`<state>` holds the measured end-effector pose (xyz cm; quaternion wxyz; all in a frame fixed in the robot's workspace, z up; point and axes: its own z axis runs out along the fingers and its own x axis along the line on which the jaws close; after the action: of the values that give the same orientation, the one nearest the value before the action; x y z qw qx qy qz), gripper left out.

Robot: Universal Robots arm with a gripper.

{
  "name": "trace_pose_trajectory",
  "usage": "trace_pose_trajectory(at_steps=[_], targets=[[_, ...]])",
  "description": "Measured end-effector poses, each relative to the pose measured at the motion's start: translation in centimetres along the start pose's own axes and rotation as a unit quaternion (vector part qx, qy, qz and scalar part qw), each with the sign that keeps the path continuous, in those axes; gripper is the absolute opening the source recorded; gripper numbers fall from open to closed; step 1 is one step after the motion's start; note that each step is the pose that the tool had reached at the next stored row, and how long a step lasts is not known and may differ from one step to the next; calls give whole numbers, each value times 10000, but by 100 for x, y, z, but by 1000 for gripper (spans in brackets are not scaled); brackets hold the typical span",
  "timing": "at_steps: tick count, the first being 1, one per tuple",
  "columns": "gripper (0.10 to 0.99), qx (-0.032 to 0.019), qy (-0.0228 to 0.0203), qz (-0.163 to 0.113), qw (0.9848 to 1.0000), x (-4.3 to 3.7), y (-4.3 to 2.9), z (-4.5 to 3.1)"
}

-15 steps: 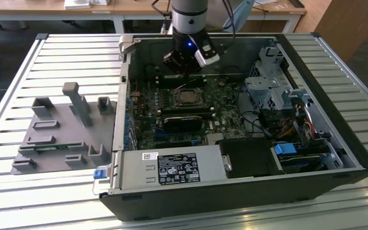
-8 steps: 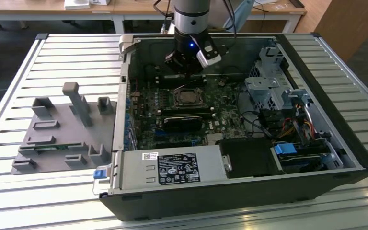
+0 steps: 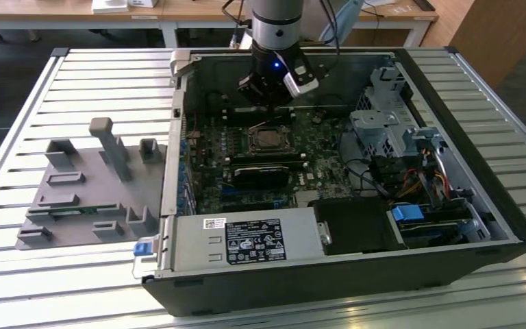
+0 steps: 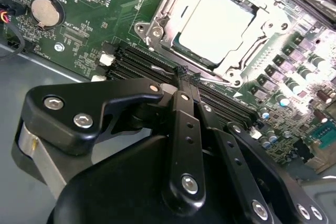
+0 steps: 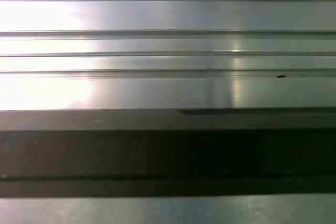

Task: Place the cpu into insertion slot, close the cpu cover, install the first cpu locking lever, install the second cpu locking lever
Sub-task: 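Install the first cpu locking lever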

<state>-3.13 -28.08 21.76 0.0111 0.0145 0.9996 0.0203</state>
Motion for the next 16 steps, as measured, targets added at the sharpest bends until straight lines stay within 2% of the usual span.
trace_pose_trajectory(at_steps=[16], targets=[[106, 1, 17, 1, 10000, -104, 8, 72]])
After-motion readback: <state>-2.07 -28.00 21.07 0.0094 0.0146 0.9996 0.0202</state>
